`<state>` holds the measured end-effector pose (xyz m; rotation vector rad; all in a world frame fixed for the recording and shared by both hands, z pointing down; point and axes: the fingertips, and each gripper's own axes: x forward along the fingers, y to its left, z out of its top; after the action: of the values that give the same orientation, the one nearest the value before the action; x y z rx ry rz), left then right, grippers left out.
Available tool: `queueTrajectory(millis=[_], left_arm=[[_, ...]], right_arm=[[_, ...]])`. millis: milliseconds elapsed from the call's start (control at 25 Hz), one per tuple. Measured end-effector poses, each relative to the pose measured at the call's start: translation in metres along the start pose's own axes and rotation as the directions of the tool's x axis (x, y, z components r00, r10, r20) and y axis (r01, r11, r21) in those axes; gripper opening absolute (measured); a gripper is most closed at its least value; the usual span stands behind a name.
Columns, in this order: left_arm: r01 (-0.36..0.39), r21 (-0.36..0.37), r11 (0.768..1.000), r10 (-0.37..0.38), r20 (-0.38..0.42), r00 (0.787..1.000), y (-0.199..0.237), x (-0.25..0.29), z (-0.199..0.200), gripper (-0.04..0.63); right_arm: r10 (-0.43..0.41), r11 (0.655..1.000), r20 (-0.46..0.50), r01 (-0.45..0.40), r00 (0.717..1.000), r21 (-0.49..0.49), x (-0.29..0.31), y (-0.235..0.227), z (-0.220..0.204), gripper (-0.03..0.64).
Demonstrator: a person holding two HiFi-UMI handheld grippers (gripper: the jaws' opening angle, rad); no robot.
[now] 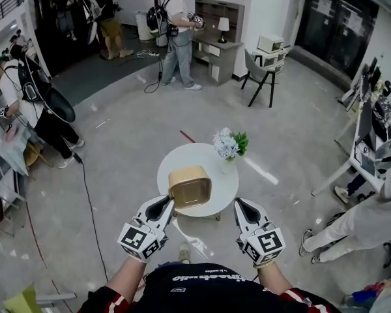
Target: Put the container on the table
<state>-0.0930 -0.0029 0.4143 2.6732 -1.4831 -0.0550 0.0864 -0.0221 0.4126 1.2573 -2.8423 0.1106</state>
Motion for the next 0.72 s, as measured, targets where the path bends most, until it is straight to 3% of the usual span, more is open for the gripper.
queueTrajectory(millis=[400, 720], left_arm=[[0.038, -0.019, 0.999, -0.038, -0.014, 0.999, 0.106, 0.043, 0.006, 0.048], [0.075, -0.052, 0.996, -0.077, -0.025, 0.997, 0.147, 0.065, 0.003, 0.048]], right_arm=[[-0.034, 0.999, 0.024, 0.034, 0.999, -0.016, 0.111, -0.01, 0.013, 0.011], [-0.058, 0.998, 0.01, 0.058, 0.998, -0.017, 0.153, -0.01, 0.014, 0.011]])
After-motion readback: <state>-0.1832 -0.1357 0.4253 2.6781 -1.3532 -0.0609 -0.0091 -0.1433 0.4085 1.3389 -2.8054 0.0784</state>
